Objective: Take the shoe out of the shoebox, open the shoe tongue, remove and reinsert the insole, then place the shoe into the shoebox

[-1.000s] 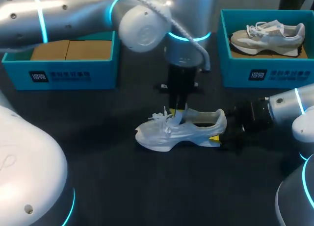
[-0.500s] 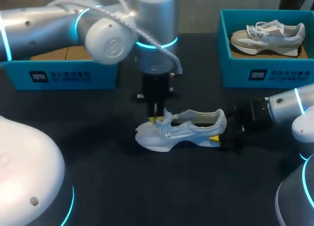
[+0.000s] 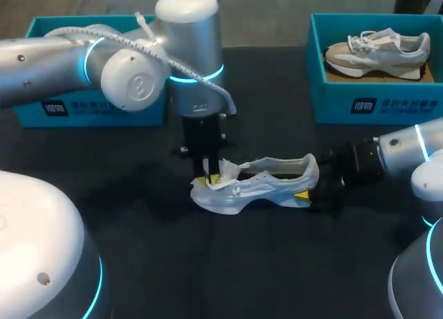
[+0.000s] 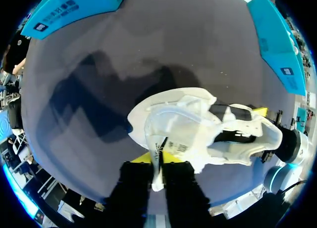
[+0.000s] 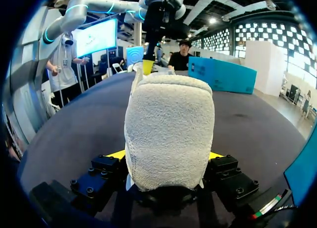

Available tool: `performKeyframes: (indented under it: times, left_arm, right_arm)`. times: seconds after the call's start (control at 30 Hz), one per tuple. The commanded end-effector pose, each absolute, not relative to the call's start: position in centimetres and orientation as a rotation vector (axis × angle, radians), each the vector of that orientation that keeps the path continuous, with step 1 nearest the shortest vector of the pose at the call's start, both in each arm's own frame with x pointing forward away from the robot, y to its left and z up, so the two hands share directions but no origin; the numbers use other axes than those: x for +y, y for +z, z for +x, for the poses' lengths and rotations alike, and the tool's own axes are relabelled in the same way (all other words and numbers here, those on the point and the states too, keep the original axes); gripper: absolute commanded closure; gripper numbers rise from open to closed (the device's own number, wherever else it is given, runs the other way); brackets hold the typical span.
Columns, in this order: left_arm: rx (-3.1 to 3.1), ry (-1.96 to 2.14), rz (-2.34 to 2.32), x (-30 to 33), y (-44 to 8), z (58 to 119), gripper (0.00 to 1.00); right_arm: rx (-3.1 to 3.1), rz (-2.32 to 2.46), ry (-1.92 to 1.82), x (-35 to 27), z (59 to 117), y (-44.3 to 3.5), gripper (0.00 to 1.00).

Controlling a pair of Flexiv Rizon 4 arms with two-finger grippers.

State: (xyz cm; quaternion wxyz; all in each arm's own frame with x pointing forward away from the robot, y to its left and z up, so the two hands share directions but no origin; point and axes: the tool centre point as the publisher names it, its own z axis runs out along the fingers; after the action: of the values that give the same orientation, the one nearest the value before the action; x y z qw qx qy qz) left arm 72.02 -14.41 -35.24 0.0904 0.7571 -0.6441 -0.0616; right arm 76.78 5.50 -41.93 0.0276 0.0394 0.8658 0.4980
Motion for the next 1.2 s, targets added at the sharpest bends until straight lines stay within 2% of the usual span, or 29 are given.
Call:
performKeyframes:
  times: [0.03, 0.07, 0.1, 0.13, 0.53, 0.93, 1.2]
  left_arm:
    - [-1.909, -0.189, 2.244, -14.5, -35.8, 72.2, 0.53]
    - [-1.906, -0.190, 2.243, -14.5, -35.9, 72.3, 0.28]
    - [-1.906, -0.190, 2.241, -14.5, -35.9, 72.3, 0.08]
    - [-1.904, -0.191, 2.241, -14.5, -35.9, 72.3, 0.00]
    - [-1.894, -0.220, 2.232, -14.2, -36.8, 72.5, 0.00]
    - [-2.208, 0.001, 2.007, -14.5, -32.8, 73.8, 0.00]
    - [-2.509, 0.079, 1.677, -15.1, -30.6, 75.0, 0.00]
  right_arm:
    - [2.679, 0.125, 1.529, 5.7, 76.8, -42.1, 1.00]
    - [2.679, 0.125, 1.529, 5.7, 76.8, -42.1, 1.00]
    - [2.679, 0.125, 1.529, 5.7, 76.8, -42.1, 1.00]
    - [2.679, 0.125, 1.529, 5.7, 76.8, -42.1, 1.00]
    - [2.679, 0.125, 1.529, 5.7, 76.8, -42.1, 1.00]
    - [2.679, 0.125, 1.529, 5.7, 76.8, -42.1, 1.00]
    - [2.679, 0.125, 1.529, 5.7, 76.8, -42.1, 1.00]
